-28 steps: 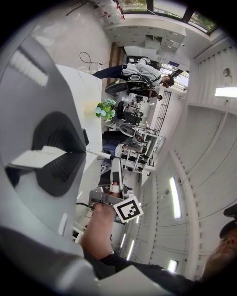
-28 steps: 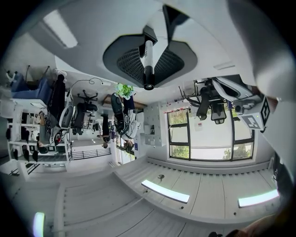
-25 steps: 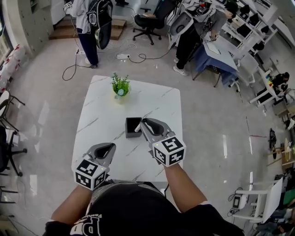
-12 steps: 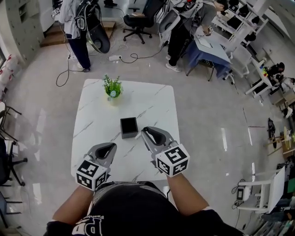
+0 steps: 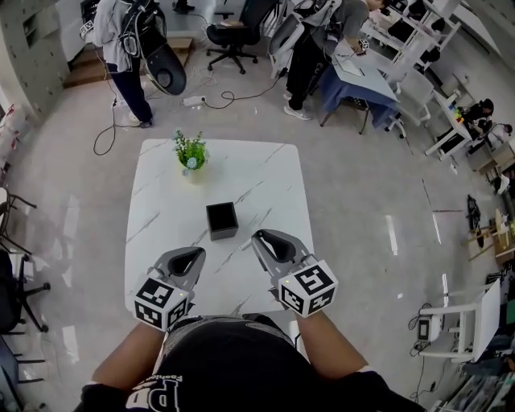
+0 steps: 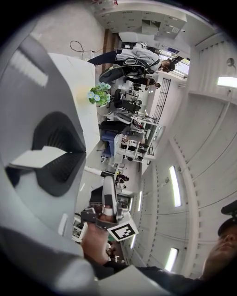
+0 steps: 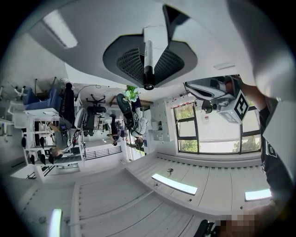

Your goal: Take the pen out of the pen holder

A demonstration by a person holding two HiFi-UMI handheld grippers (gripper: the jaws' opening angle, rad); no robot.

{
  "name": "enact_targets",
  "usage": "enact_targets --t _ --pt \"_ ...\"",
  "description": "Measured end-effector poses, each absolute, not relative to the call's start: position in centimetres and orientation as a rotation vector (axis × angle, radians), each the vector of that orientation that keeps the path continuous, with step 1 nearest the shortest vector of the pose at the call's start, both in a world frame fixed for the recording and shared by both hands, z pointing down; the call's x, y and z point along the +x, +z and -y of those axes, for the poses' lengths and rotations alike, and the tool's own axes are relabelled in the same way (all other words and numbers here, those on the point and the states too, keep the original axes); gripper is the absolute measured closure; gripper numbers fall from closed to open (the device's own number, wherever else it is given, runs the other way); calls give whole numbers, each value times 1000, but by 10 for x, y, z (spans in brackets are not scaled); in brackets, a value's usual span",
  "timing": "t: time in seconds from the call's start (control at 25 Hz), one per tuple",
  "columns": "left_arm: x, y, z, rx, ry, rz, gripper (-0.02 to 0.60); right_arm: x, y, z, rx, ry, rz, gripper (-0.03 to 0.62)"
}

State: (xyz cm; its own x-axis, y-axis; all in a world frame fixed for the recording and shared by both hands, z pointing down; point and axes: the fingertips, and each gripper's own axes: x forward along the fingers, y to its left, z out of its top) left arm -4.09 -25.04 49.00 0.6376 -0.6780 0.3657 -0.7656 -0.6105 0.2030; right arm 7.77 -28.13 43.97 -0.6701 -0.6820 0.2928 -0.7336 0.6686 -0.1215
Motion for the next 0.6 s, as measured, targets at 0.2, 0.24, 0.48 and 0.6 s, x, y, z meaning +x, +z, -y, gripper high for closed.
enact_targets --t 0.2,0.24,0.48,0.6 --pt "-38 492 247 2529 369 1135 525 83 445 266 1158 352 2650 529" --pt "-38 492 248 2530 373 1131 525 84 447 264 1158 352 2645 530" --pt "-33 491 247 2547 384 1112 525 89 466 256 1158 381 2614 529" --pt "-33 493 246 2544 391 1107 525 90 468 253 1164 387 2610 530"
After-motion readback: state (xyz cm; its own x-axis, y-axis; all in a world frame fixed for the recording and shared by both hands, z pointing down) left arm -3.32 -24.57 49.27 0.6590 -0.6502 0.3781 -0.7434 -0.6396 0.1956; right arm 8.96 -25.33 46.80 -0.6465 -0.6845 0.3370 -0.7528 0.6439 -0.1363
